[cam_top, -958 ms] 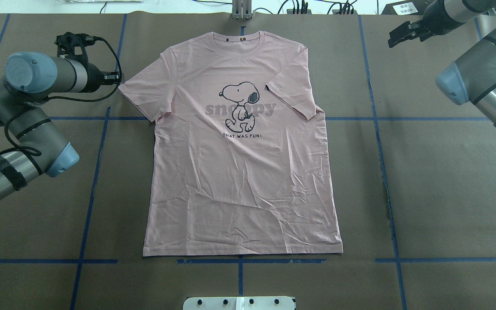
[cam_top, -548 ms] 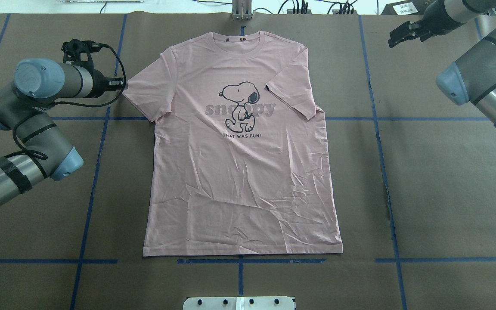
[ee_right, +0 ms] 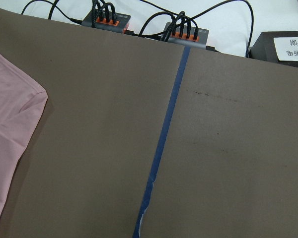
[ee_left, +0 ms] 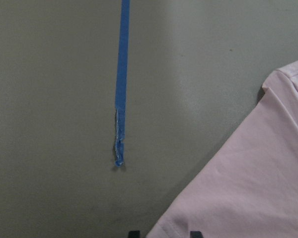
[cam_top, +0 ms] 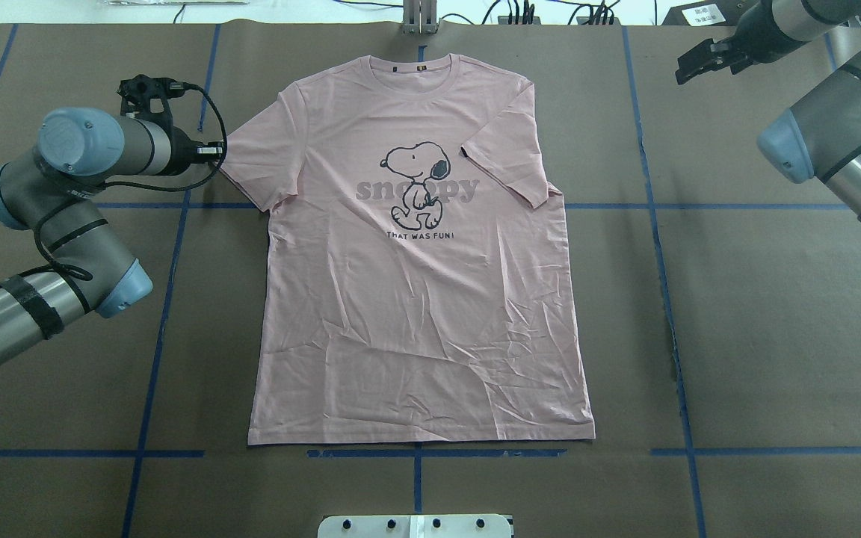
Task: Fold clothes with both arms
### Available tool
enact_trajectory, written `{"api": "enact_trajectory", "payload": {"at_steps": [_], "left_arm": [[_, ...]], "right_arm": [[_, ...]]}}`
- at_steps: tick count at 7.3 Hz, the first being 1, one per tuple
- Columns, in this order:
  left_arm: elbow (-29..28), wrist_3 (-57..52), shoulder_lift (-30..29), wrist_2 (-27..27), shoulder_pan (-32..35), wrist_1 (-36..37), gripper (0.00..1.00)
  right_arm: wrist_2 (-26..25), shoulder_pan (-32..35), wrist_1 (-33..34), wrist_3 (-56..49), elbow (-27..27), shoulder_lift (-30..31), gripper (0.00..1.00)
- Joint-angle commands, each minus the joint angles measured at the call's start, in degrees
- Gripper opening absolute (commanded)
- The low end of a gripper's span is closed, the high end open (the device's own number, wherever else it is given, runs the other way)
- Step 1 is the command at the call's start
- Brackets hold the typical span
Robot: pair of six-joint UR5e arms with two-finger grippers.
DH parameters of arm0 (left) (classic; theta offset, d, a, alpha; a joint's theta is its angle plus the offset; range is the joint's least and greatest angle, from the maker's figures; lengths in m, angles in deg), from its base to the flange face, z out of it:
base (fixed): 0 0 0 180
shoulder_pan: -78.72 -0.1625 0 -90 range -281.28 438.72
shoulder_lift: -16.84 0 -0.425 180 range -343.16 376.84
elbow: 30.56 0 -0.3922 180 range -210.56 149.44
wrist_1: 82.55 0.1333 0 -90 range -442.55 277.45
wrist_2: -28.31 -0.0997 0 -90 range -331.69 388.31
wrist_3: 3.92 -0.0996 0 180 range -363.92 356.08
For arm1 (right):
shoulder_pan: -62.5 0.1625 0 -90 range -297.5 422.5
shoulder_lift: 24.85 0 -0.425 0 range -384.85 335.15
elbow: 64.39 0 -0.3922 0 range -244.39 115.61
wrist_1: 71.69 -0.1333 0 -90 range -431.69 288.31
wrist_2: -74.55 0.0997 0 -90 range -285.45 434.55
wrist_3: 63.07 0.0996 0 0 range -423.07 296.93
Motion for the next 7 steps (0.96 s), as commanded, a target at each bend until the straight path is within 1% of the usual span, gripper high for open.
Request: {"api": "enact_trajectory", "payload": {"at_steps": [1, 2, 3, 4, 5, 6, 7], "left_arm": [[0.2, -0.3, -0.1, -0.9, -0.1, 0.1, 0.00], [0.5, -0.6, -0.1, -0.8, -0.1, 0.0, 0.00], [3.0, -0.5, -0.2, -0.6, 0.0, 0.8, 0.00], [7.0, -0.3, -0.4, -0.5, -0.1, 5.1, 0.00], [10.6, 0.4, -2.8, -0.4, -0.1, 13.9, 0.00], [11.7, 3.1, -6.6, -0.5, -1.6, 21.7, 0.00], [10.6, 5.2, -12.0, -0.8, -3.7, 28.6, 0.00]], "right_arm": [[0.0, 0.0, 0.0, 0.0, 0.0, 0.0, 1.00], [0.0, 0.0, 0.0, -0.1, 0.0, 0.0, 1.00], [0.0, 0.0, -0.1, 0.0, 0.0, 0.0, 1.00], [0.0, 0.0, -0.1, 0.0, 0.0, 0.1, 1.00], [0.0, 0.0, -0.1, 0.0, 0.0, 0.0, 1.00], [0.0, 0.0, -0.1, 0.0, 0.0, 0.0, 1.00], [0.0, 0.0, -0.1, 0.0, 0.0, 0.0, 1.00]]}}
